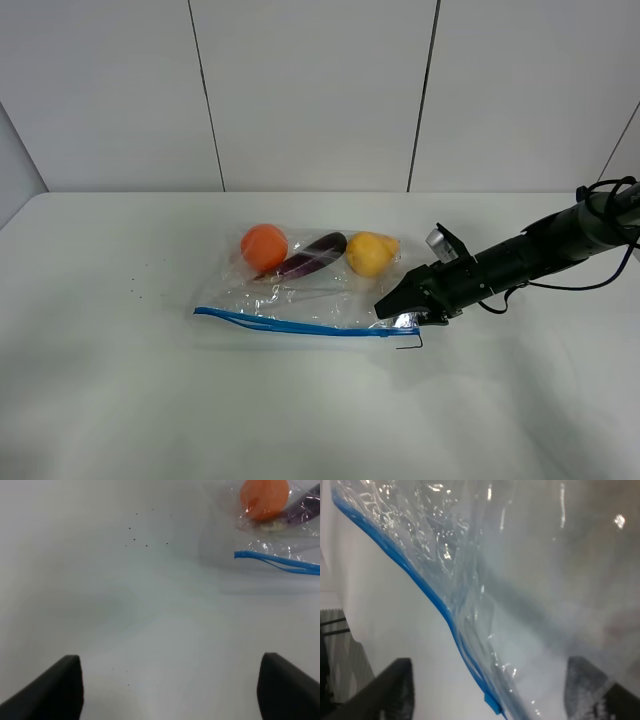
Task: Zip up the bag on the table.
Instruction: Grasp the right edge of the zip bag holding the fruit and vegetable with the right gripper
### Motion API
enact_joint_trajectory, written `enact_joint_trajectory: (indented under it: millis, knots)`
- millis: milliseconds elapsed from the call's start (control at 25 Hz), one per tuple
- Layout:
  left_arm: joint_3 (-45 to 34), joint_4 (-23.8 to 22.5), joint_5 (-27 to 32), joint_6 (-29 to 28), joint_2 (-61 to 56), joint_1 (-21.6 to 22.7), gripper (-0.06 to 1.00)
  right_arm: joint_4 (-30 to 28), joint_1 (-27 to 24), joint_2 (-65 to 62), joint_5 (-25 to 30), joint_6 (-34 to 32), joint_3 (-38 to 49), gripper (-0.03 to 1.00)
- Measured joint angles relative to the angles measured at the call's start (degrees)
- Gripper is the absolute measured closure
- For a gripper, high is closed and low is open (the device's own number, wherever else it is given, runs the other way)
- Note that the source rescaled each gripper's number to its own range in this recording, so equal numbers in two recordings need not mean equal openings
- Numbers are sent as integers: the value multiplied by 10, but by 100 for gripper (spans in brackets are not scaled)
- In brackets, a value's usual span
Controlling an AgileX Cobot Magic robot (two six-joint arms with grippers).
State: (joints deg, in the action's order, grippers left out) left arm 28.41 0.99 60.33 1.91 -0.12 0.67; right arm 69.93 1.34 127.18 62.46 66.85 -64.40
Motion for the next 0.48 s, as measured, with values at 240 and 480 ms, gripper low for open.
enact_joint_trajectory:
  millis: [240,480]
  knots:
    - [0,0,0,0,0,0,-6,-7,0,0,1,-1,0,54]
    - [0,0,0,0,0,0,-6,-21,0,0,1,-6,0,57]
